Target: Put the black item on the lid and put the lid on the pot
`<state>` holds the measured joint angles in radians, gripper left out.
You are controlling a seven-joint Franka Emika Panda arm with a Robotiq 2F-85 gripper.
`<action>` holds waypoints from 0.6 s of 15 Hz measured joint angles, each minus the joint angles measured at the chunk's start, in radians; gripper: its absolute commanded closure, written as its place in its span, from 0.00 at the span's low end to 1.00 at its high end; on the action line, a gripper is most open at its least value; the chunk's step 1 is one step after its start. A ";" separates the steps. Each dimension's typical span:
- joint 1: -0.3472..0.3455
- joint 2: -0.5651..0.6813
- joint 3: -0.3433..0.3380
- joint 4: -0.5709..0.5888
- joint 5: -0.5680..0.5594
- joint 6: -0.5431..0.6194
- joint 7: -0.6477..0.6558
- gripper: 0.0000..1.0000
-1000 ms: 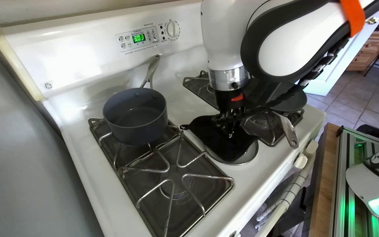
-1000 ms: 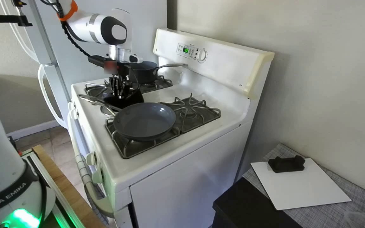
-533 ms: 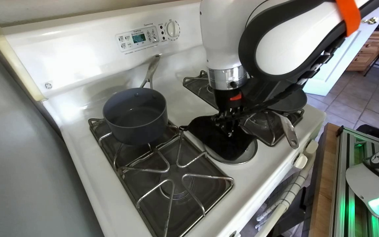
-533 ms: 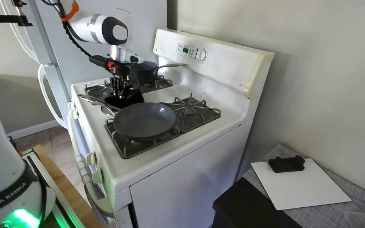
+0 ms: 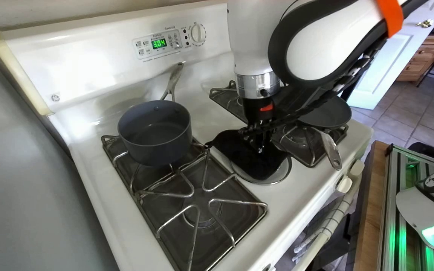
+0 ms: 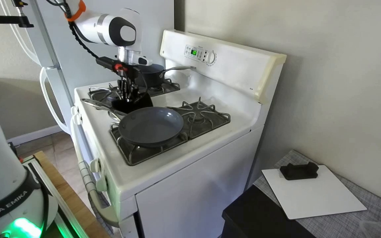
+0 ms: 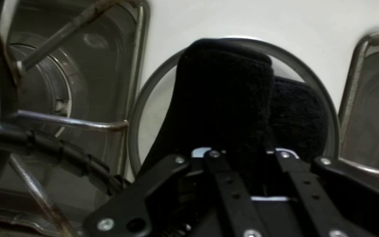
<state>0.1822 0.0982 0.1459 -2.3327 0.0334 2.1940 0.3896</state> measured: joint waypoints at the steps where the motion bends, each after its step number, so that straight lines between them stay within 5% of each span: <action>1: 0.000 0.002 0.000 0.002 0.000 0.000 0.000 0.56; 5: 0.000 0.011 0.000 0.006 0.000 0.000 -0.004 0.29; 6: 0.000 0.012 0.000 0.006 0.000 0.000 -0.006 0.66; 8: -0.001 0.015 0.000 0.006 0.004 0.000 -0.016 0.62; 9: -0.002 0.016 0.000 0.006 0.009 0.000 -0.024 0.70</action>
<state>0.1805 0.1138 0.1462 -2.3266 0.0425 2.1941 0.3653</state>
